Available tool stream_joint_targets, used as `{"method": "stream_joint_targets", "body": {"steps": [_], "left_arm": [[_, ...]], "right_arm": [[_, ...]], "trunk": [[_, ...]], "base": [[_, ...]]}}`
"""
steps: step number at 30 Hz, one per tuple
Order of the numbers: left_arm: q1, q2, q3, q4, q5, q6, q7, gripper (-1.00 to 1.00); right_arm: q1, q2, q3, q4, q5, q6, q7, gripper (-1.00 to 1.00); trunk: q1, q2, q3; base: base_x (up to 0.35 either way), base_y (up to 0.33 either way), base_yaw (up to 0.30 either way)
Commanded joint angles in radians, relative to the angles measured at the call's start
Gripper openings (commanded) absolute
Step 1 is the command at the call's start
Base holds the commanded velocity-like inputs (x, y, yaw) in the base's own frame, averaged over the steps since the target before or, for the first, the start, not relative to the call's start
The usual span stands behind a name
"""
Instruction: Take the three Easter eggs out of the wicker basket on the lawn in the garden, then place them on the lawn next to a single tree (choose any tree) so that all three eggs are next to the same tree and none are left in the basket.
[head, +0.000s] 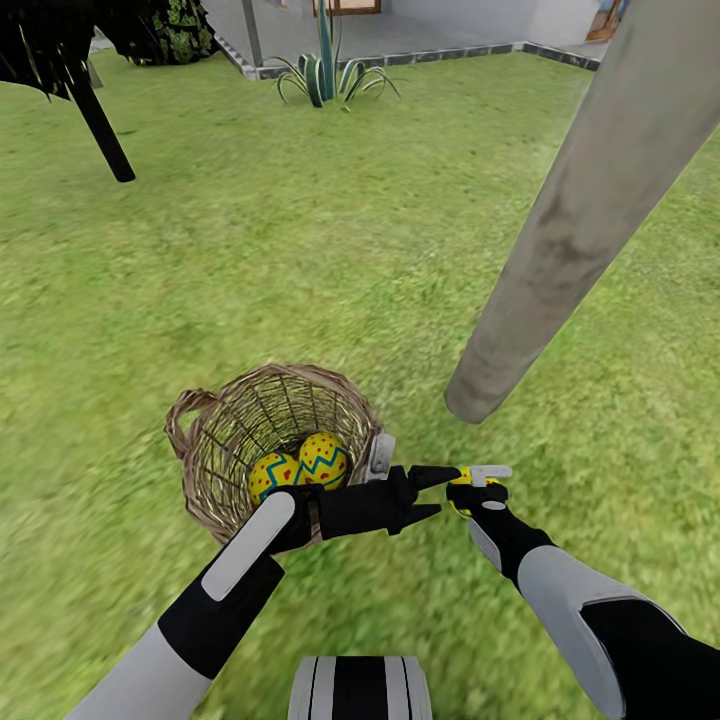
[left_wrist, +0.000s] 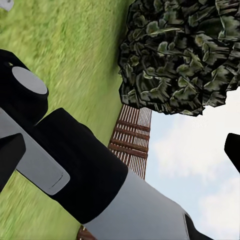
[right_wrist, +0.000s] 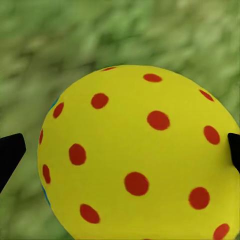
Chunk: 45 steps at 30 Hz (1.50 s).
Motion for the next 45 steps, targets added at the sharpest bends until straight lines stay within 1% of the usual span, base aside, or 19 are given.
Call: {"method": "stream_joint_targets", "body": {"steps": [1,45], "left_arm": [[0.000,-0.001,0.000,-0.001,0.011,0.002,0.010,1.00],[0.000,-0.001,-0.003,-0.002,0.011,0.002,0.010,1.00]], "right_arm": [[0.000,0.000,0.001,0.055,-0.019,-0.001,-0.002,1.00],[0.000,-0.004,-0.001,0.055,-0.019,-0.001,-0.005,1.00]], "trunk": [[0.000,0.000,0.003],[-0.020,0.010,0.173]], "base": [[0.000,0.000,0.000],[0.000,0.000,0.000]]}}
